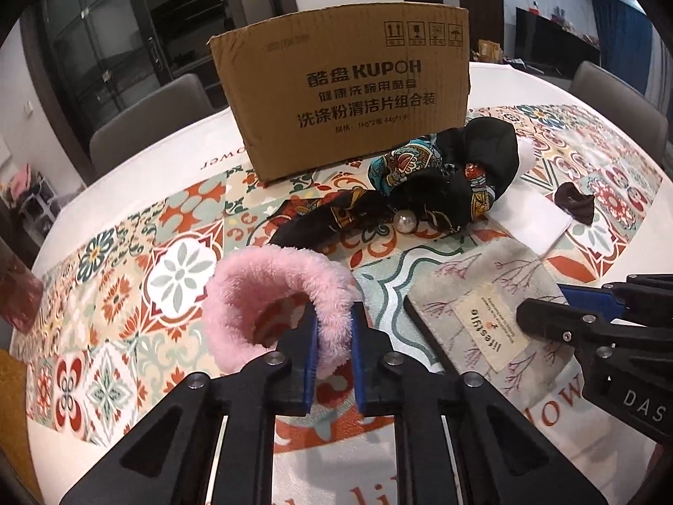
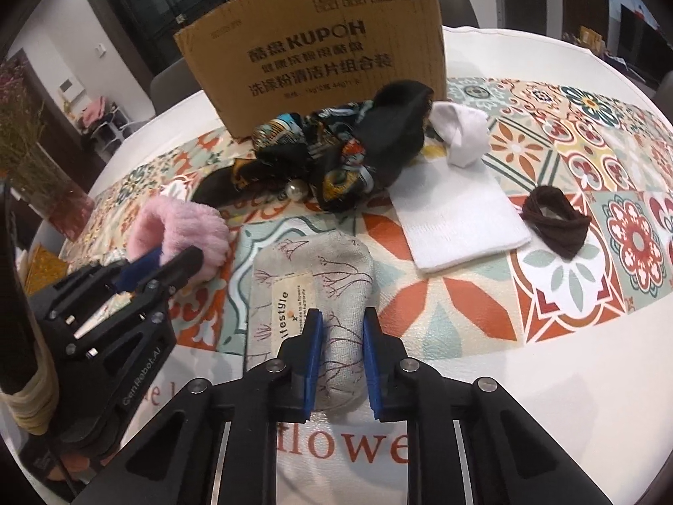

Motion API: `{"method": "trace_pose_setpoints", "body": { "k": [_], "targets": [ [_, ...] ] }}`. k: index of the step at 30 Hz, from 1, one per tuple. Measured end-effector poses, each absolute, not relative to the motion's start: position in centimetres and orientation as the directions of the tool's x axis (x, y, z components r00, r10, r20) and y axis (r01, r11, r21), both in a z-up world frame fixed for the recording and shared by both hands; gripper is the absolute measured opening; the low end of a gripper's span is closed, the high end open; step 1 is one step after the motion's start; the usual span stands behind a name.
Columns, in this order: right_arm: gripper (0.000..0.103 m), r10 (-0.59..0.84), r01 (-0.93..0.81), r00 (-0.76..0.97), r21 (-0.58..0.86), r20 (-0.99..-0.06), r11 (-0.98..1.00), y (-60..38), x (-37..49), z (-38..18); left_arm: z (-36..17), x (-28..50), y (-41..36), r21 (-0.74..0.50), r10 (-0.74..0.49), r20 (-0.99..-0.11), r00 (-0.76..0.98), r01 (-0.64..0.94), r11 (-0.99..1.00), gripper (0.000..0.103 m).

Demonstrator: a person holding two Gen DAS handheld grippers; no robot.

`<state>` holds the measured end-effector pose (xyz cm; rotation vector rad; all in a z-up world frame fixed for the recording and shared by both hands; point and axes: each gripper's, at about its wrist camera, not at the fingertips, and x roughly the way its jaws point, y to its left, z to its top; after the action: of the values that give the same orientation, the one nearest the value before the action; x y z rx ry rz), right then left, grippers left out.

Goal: Organize soft objects
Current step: 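Grasp the pink headband with the left tool while the right tool grasps the grey pouch, then lift the headband and grey pouch and carry both over the box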

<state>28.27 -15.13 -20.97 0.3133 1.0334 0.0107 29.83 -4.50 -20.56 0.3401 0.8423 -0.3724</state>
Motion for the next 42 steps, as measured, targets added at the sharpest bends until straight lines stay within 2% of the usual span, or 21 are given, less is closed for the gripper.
{"method": "trace_pose_setpoints", "body": {
  "k": [20, 42],
  "targets": [
    [0.013, 0.215, 0.033, 0.575, 0.285, -0.789, 0.958, -15.7, 27.5, -16.9, -15.4, 27.0, -3.8, 0.064, -0.199, -0.721, 0.663, 0.35, 0.935, 0.014],
    [0.012, 0.192, -0.052, 0.719, 0.224, -0.668, 0.973, -17.0, 26.3, -8.1, -7.0, 24.8, -4.5, 0.017, -0.23, -0.596, 0.769, 0.298, 0.954, 0.014]
  ]
}}
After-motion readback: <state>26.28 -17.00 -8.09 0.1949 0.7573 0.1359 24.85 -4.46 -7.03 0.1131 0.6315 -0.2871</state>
